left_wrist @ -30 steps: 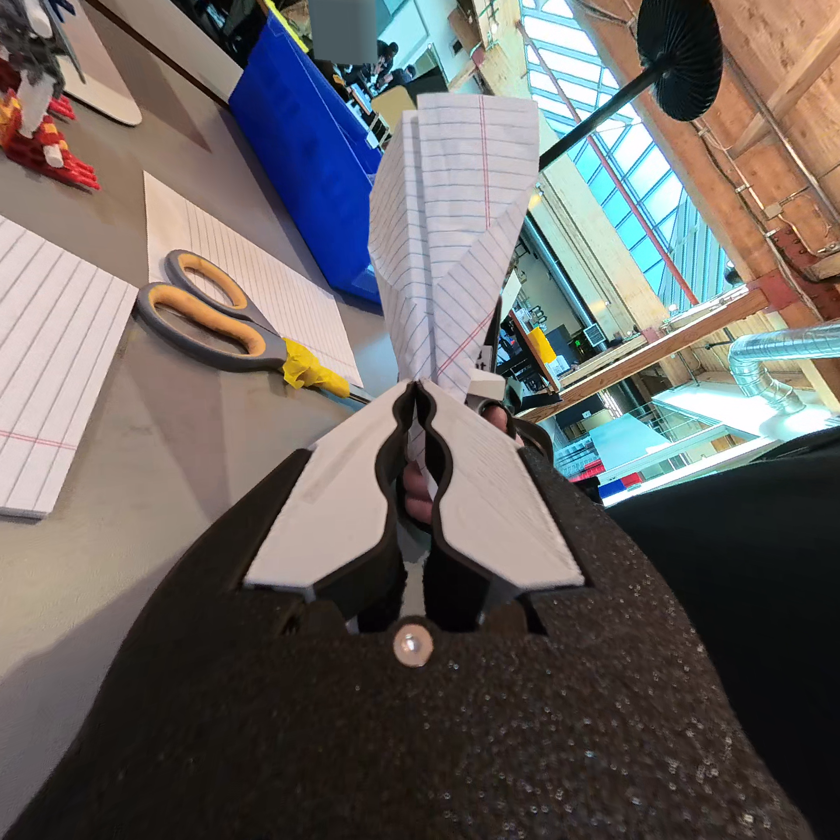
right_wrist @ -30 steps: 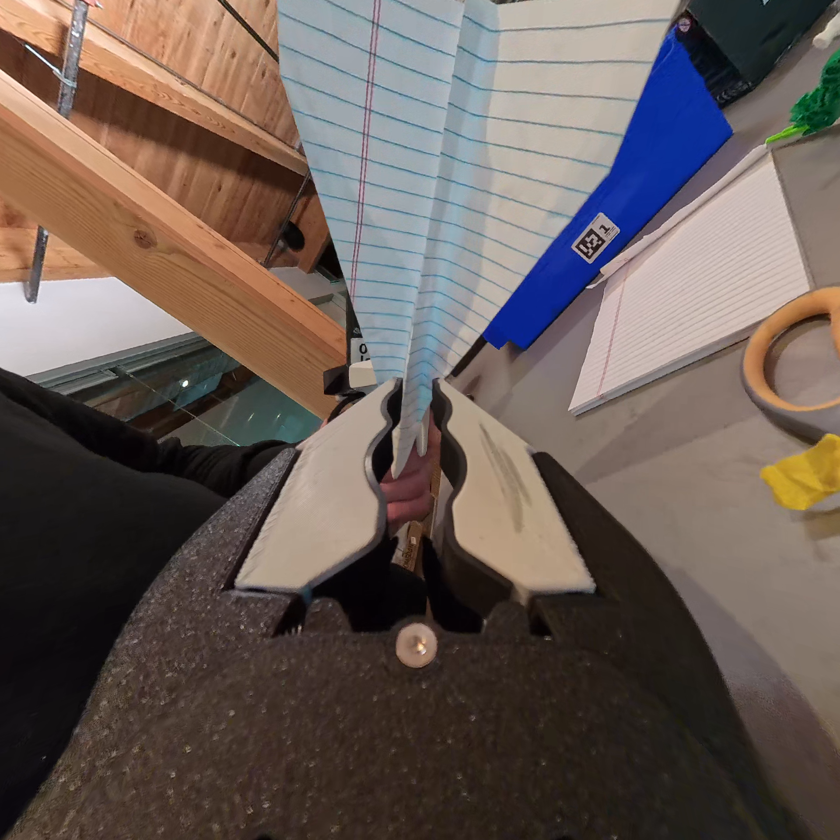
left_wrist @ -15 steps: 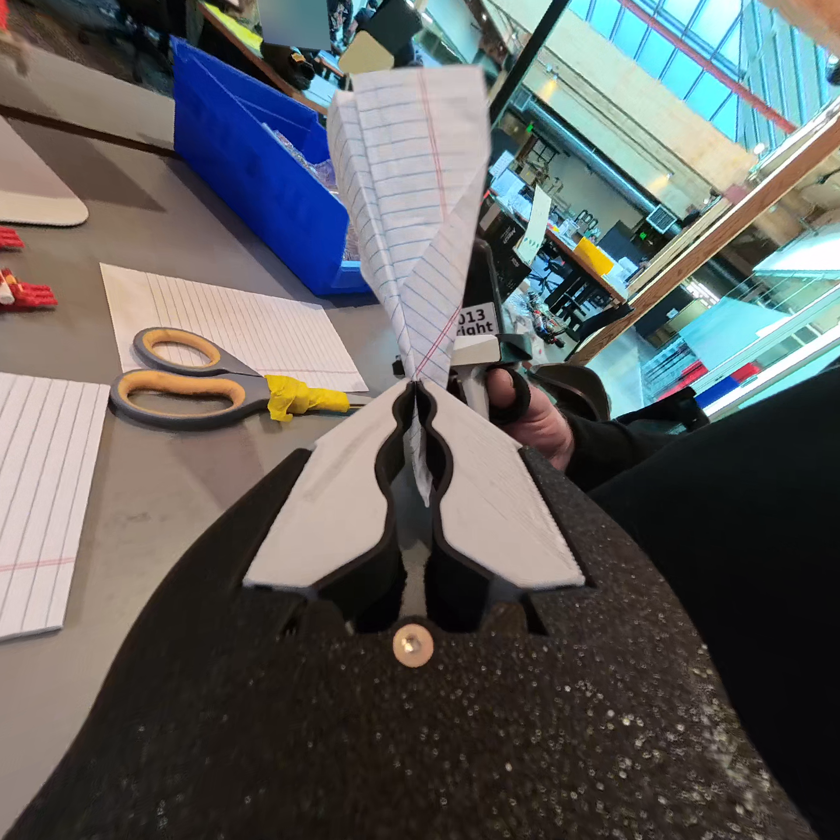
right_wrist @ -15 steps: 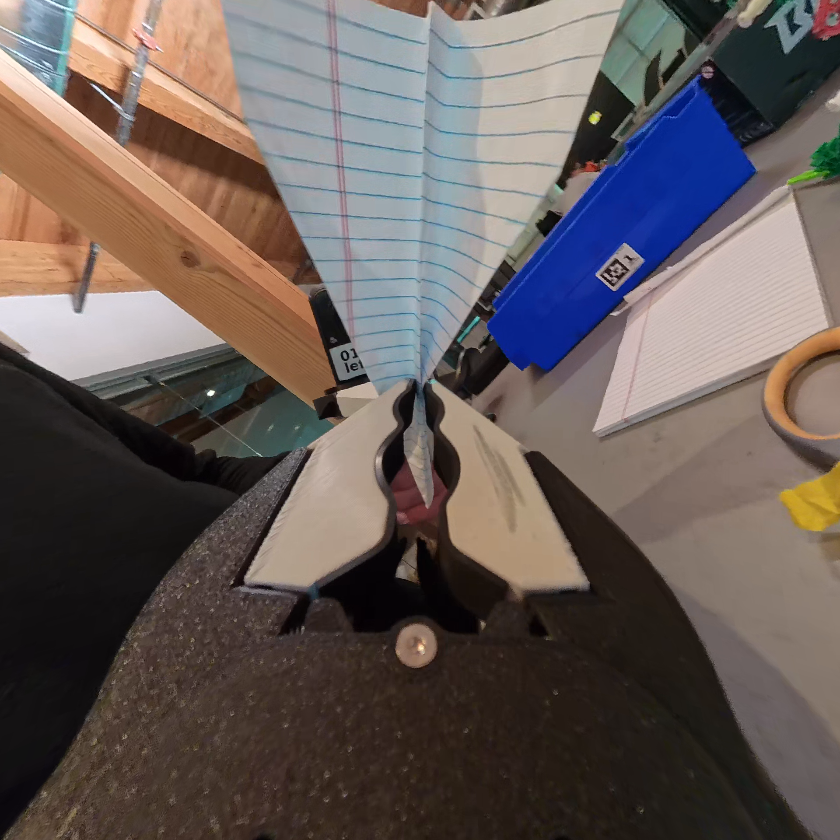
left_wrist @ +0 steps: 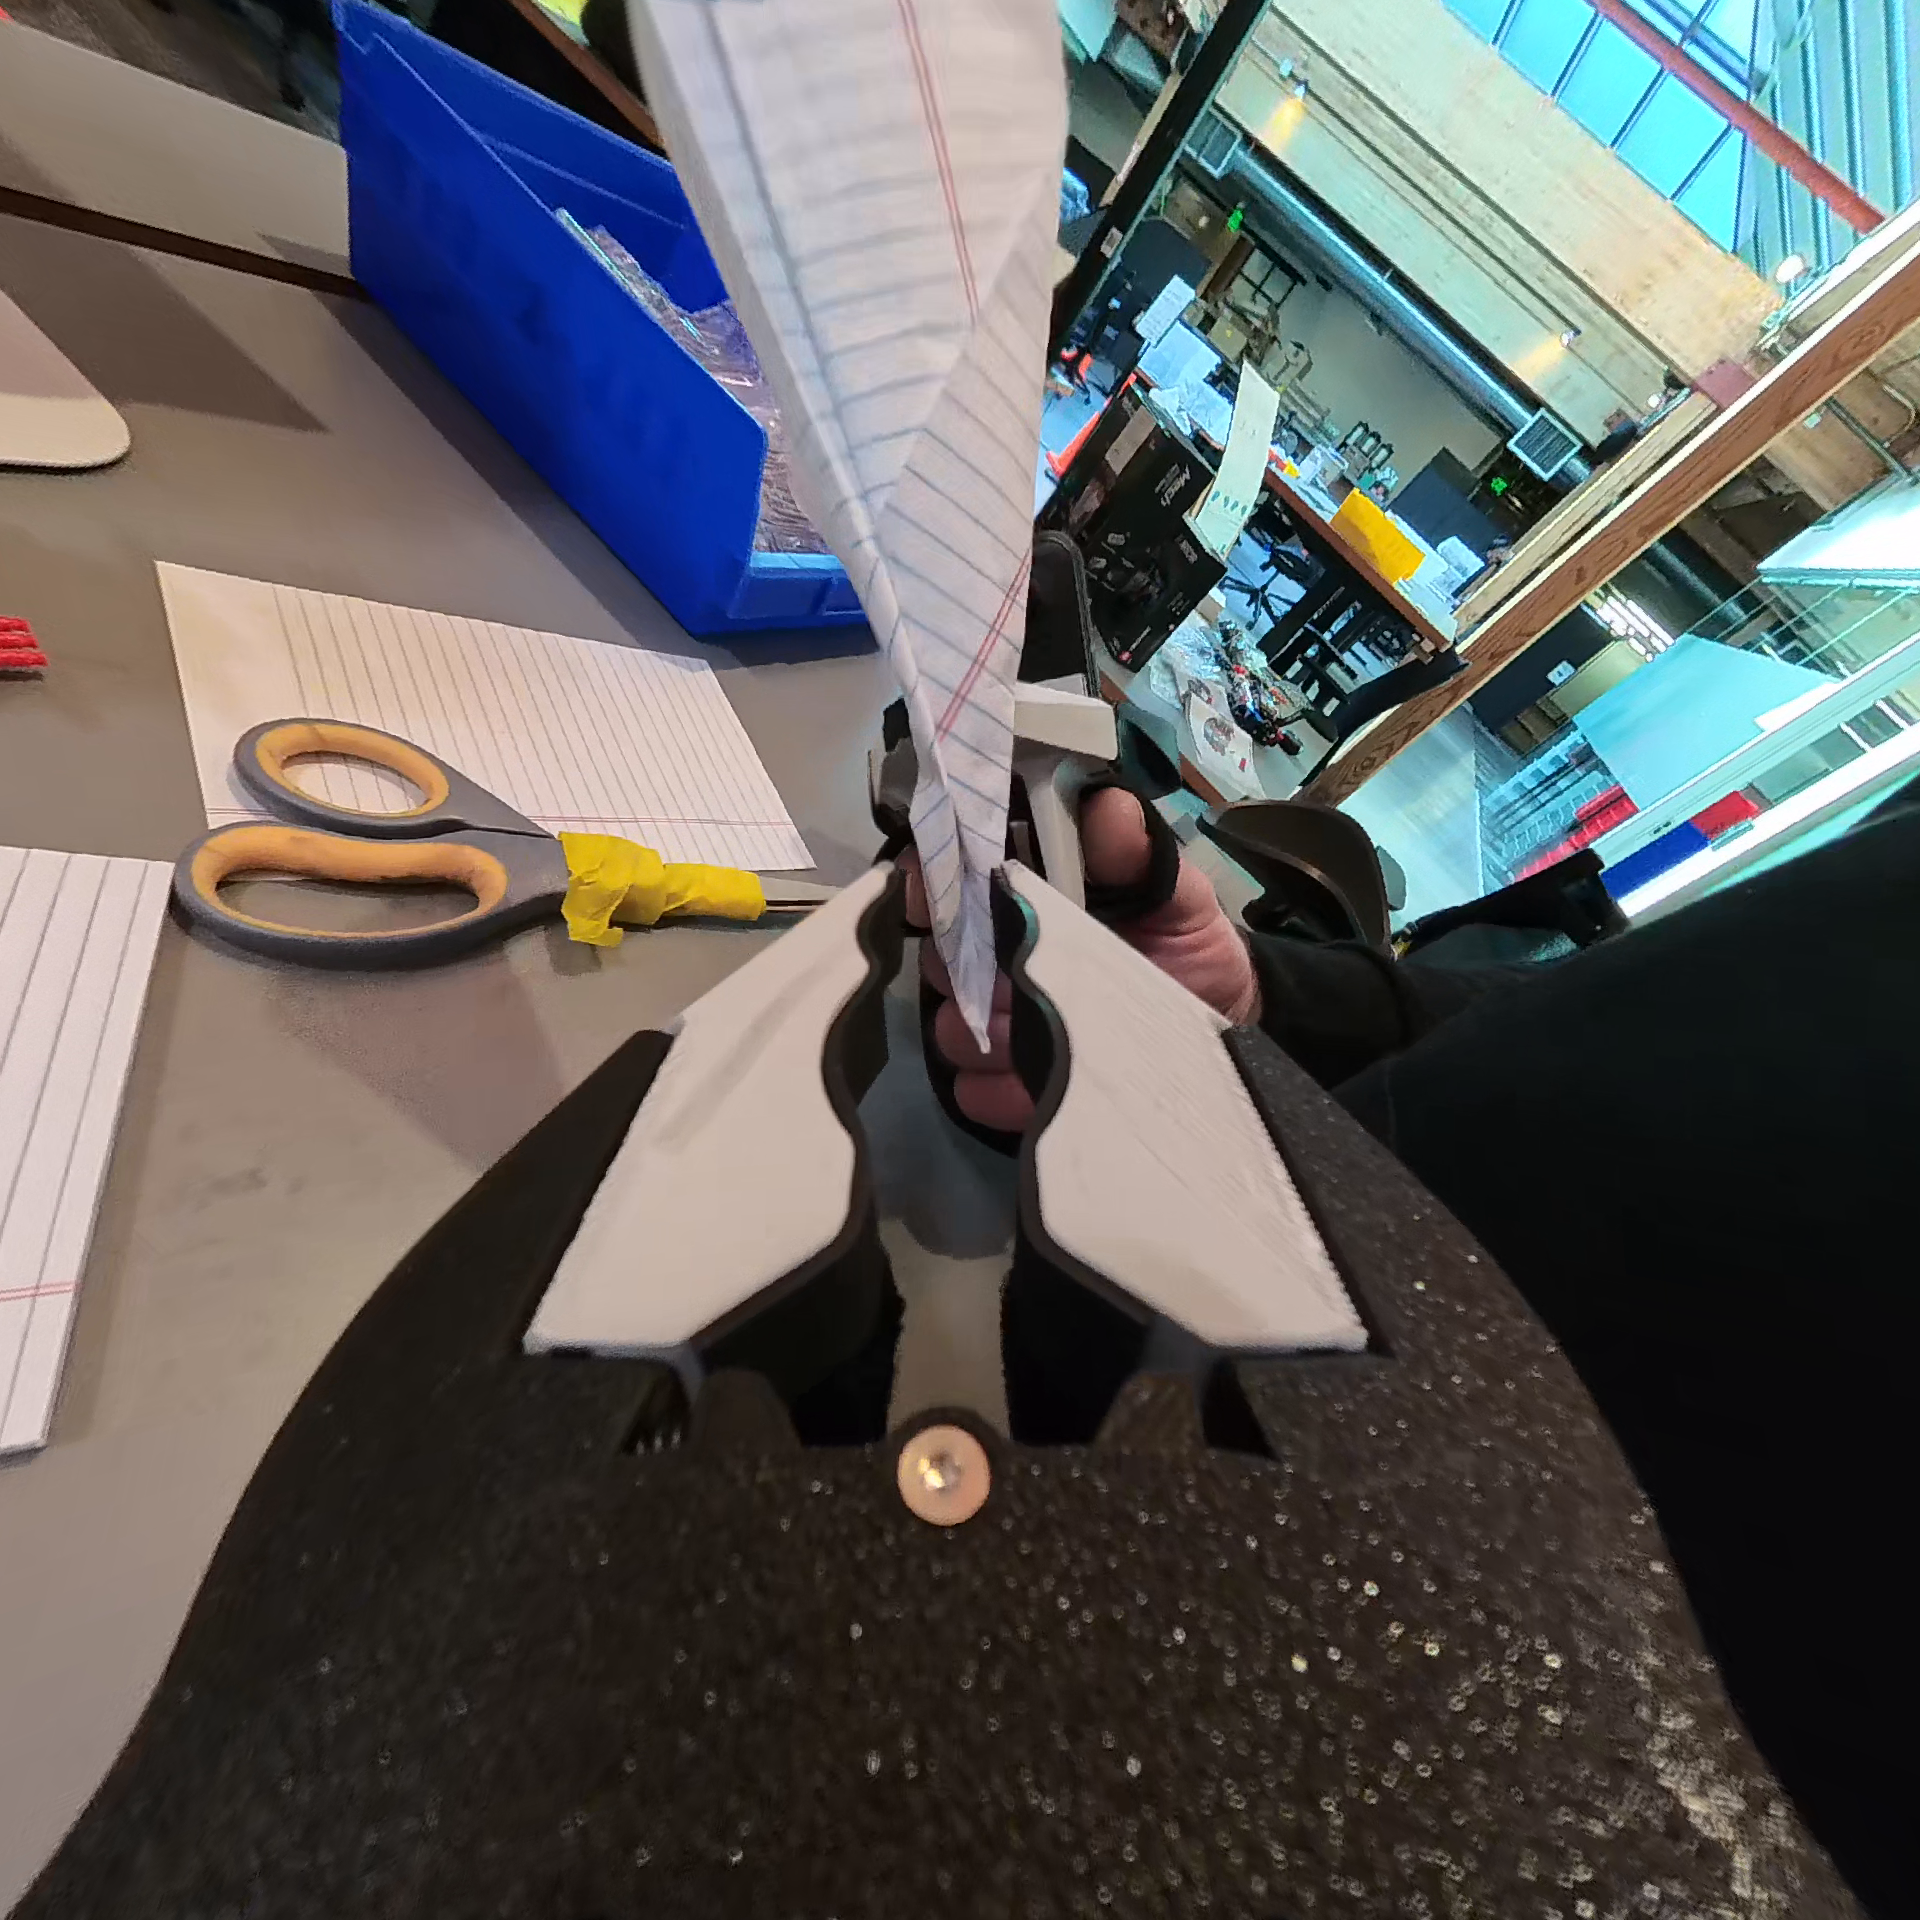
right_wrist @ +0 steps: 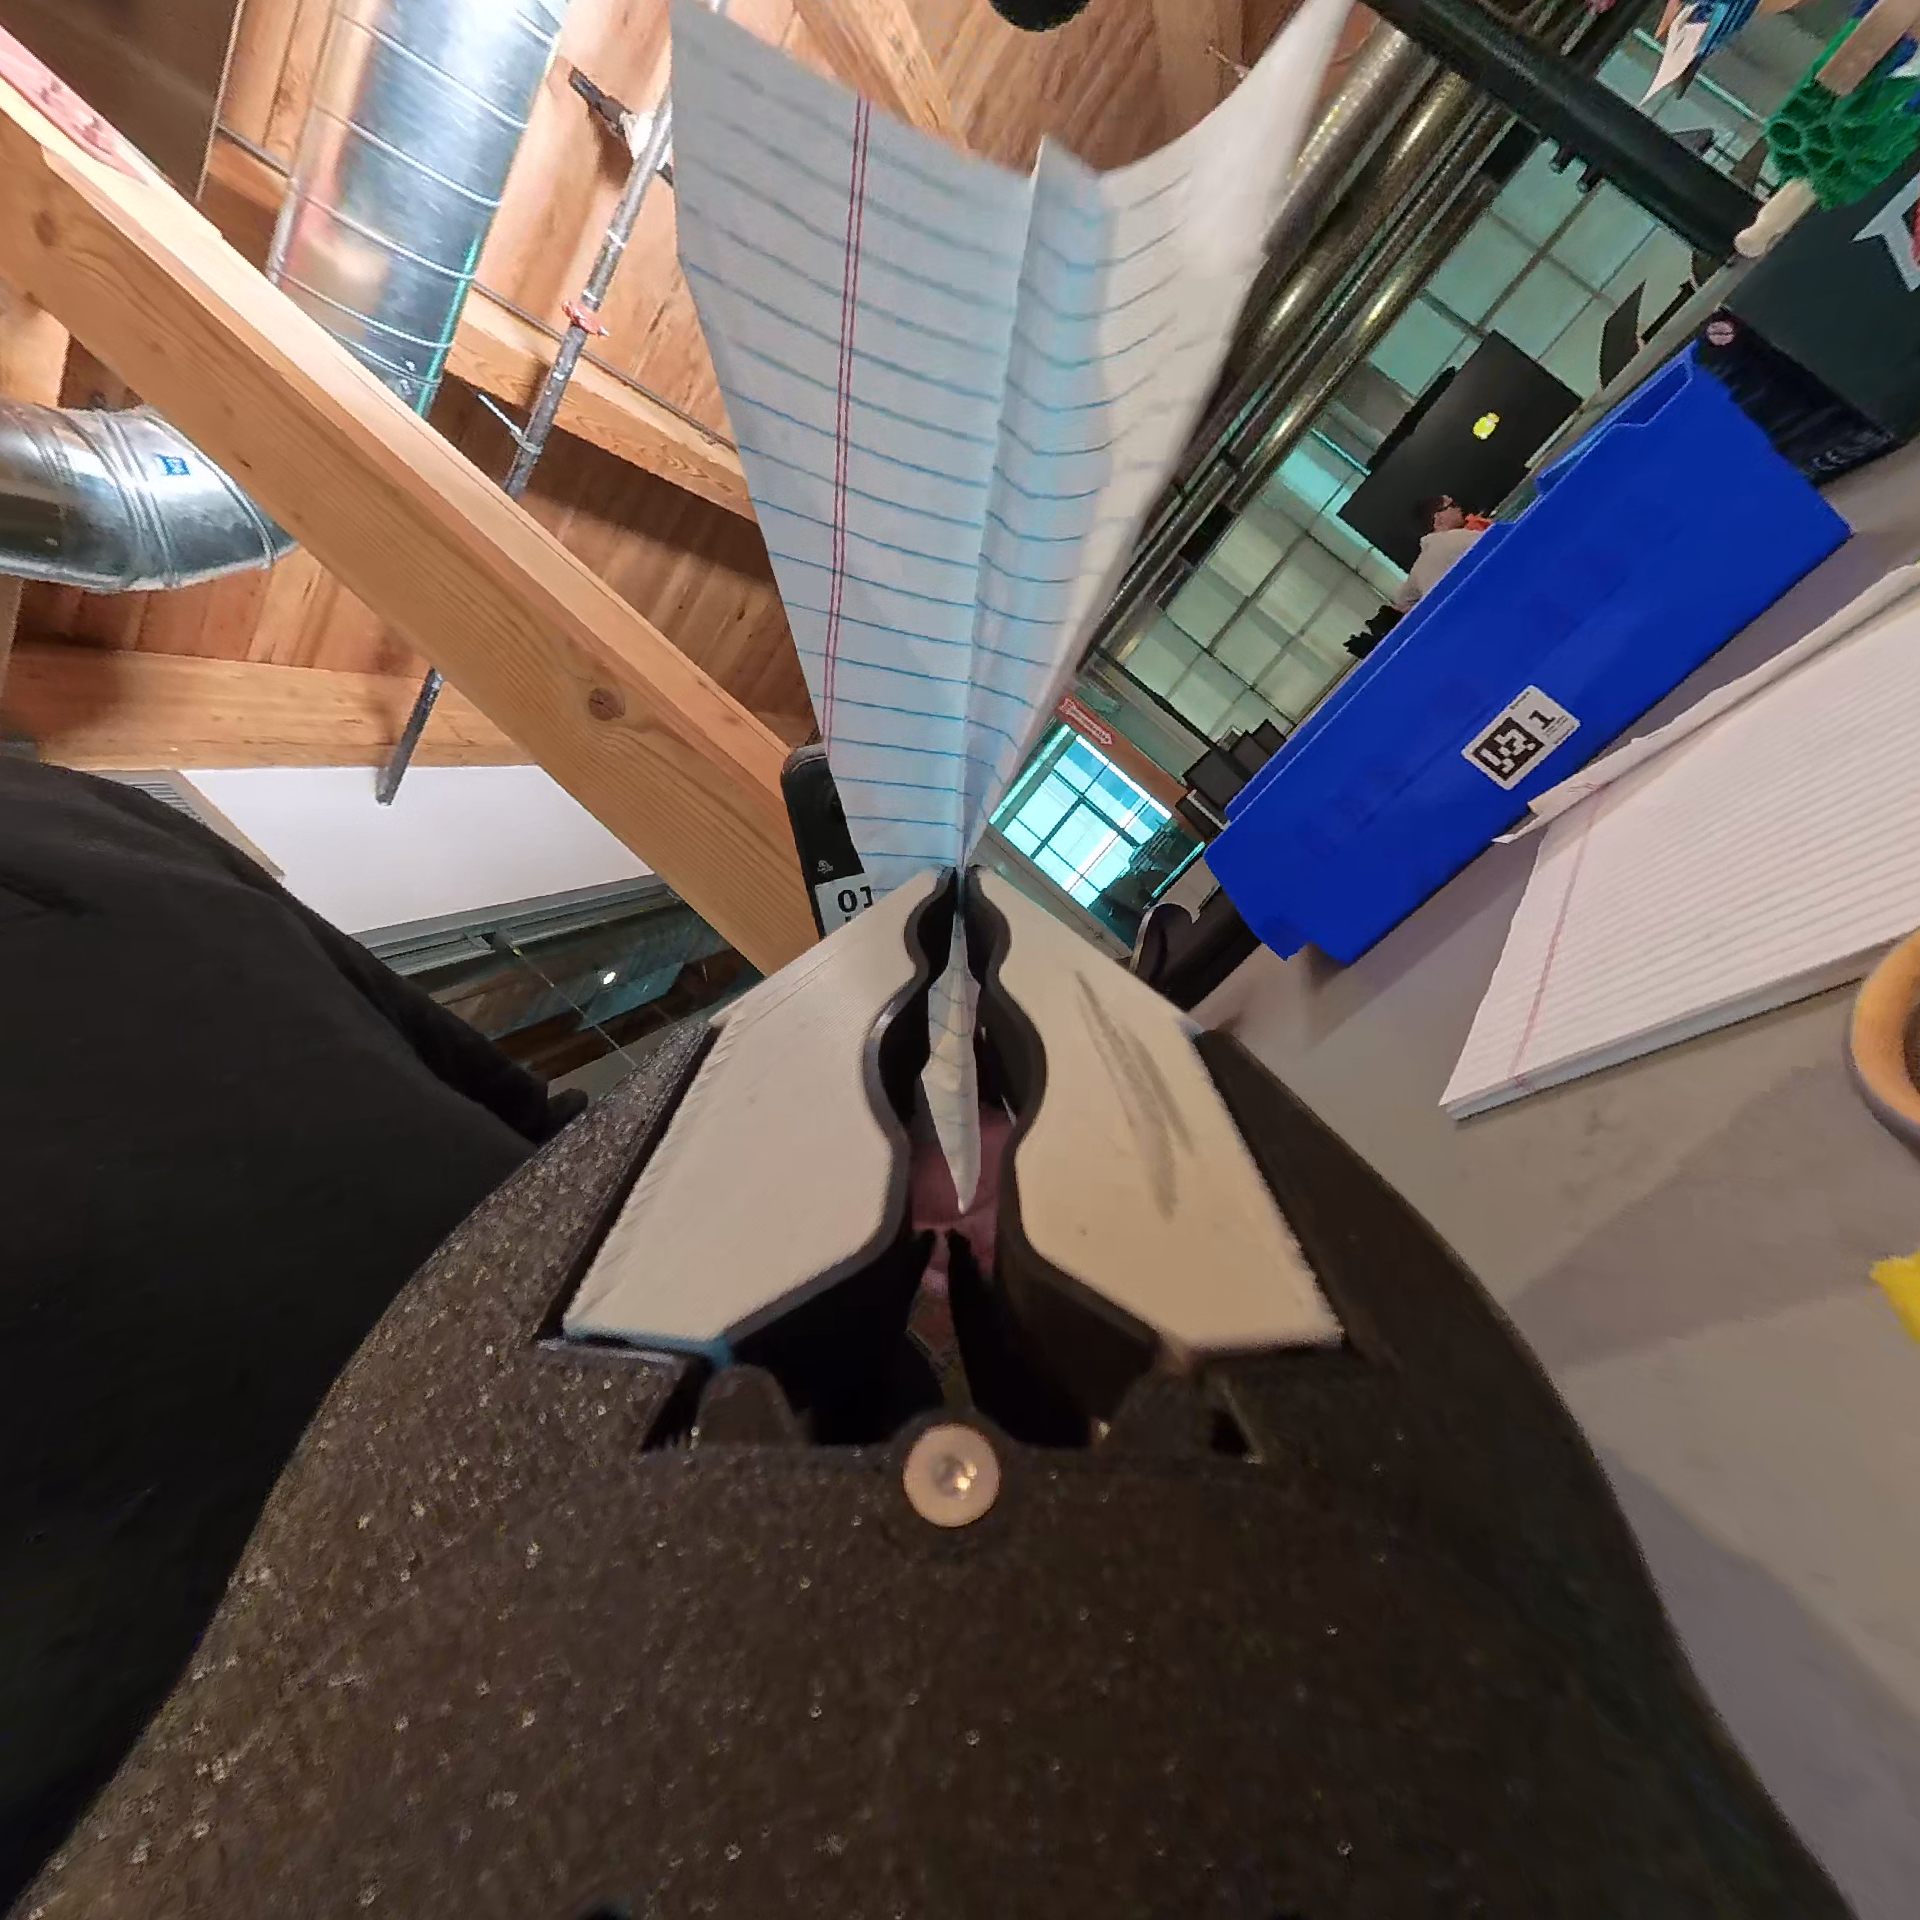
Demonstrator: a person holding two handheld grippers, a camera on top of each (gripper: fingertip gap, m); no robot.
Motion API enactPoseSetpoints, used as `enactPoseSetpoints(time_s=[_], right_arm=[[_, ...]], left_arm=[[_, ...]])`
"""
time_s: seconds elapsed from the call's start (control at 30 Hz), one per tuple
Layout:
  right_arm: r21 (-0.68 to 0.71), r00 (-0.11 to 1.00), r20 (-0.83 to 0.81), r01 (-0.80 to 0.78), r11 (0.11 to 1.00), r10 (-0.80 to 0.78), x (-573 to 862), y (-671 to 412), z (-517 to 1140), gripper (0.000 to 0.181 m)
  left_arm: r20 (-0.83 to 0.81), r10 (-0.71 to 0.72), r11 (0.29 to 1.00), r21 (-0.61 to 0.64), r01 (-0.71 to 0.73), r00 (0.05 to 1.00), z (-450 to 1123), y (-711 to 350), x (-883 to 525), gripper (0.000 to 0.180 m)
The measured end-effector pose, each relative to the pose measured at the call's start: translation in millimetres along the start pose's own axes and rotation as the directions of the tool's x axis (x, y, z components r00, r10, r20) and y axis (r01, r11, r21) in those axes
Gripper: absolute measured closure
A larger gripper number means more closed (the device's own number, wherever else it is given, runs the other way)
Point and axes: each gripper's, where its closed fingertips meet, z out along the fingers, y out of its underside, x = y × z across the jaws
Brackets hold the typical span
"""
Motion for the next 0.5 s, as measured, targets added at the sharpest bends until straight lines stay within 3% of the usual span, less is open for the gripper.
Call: enactPoseSetpoints(time_s=[0.27, 0.33, 0.4, 0.5], right_arm=[[-0.015, 0.999, -0.030, 0.012, 1.000, -0.012, 6, 1, 2, 0.181], [-0.041, 0.998, -0.063, 0.024, 0.999, -0.026, 10, 4, 2, 0.181], [-0.029, 0.996, -0.079, 0.025, 0.999, -0.027, 12, 1, 1, 0.181], [-0.006, 0.995, -0.090, 0.038, 0.999, -0.038, 14, -2, 1, 0.181]], left_arm=[[0.019, -0.009, 1.000, -0.017, 0.009, 1.000, 4, 2, -5, 0.175], [0.007, -0.059, 0.998, -0.023, 0.059, 0.998, 3, 6, -7, 0.169], [-0.001, -0.111, 0.994, -0.018, 0.110, 0.994, 2, 8, -11, 0.145], [-0.031, -0.173, 0.985, -0.017, 0.172, 0.985, 4, 12, -10, 0.133]])
